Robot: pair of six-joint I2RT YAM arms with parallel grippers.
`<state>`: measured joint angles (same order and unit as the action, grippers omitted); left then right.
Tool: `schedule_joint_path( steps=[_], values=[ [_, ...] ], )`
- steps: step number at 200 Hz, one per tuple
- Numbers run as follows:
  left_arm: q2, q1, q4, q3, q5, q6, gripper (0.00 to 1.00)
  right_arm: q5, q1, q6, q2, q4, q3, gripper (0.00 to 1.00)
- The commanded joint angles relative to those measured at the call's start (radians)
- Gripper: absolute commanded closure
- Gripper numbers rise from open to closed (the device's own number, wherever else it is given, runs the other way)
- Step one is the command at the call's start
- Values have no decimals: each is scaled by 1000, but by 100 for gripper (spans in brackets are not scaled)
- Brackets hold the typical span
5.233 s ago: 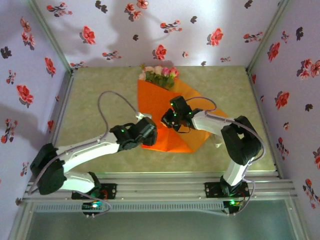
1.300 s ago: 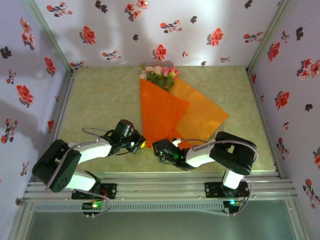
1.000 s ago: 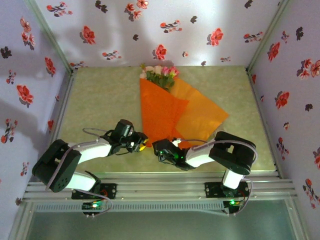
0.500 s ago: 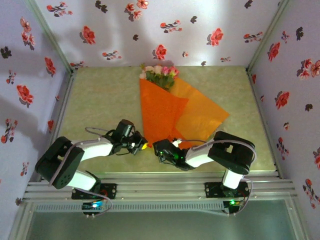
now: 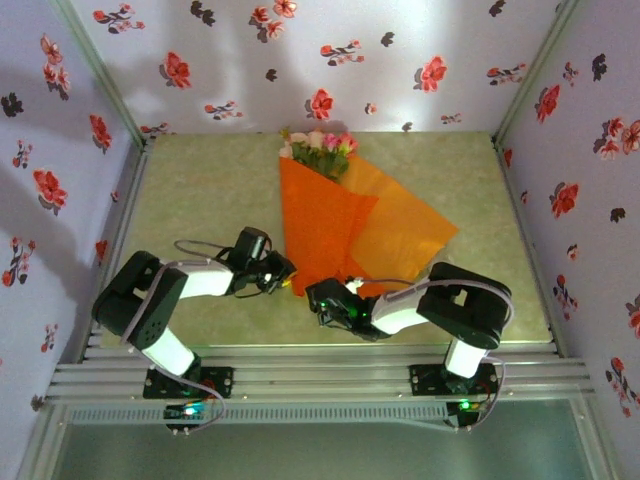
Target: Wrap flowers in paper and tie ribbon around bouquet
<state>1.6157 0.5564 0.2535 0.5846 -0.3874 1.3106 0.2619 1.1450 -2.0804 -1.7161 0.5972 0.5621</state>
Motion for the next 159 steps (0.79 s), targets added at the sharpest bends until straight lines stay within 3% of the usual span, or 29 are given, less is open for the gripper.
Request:
schedule_joint_path(
  steps=[1,20,35,51,75,91,125,129,135,141,159],
  values=[
    [18,-24,82,6,31,-51,100,-3,-5,-368,47,-68,-2,100],
    [31,-29,130,10,30,-65,100,-15,-8,-366,67,-97,-2,100],
    [51,-32,159,16,27,-76,72,-16,-9,-367,72,-100,-5,100],
    [88,-37,215,15,26,-79,66,-14,-9,-367,77,-103,-7,100],
    [164,-50,347,12,22,-70,71,-13,-10,-369,80,-95,-14,100],
    [221,-61,441,18,10,-52,100,-10,-9,-368,94,-109,-19,100],
    [240,-73,475,33,21,-67,100,-9,-12,-364,136,-158,-36,100],
    [237,-74,463,36,23,-75,94,-7,-13,-364,141,-163,-37,100],
    [230,-76,439,44,28,-90,76,-7,-13,-363,148,-171,-39,100],
    [225,-76,408,53,31,-105,68,-9,-14,-362,154,-176,-41,100],
    [213,-79,344,74,50,-145,61,-12,-17,-358,159,-178,-46,100]
  ],
)
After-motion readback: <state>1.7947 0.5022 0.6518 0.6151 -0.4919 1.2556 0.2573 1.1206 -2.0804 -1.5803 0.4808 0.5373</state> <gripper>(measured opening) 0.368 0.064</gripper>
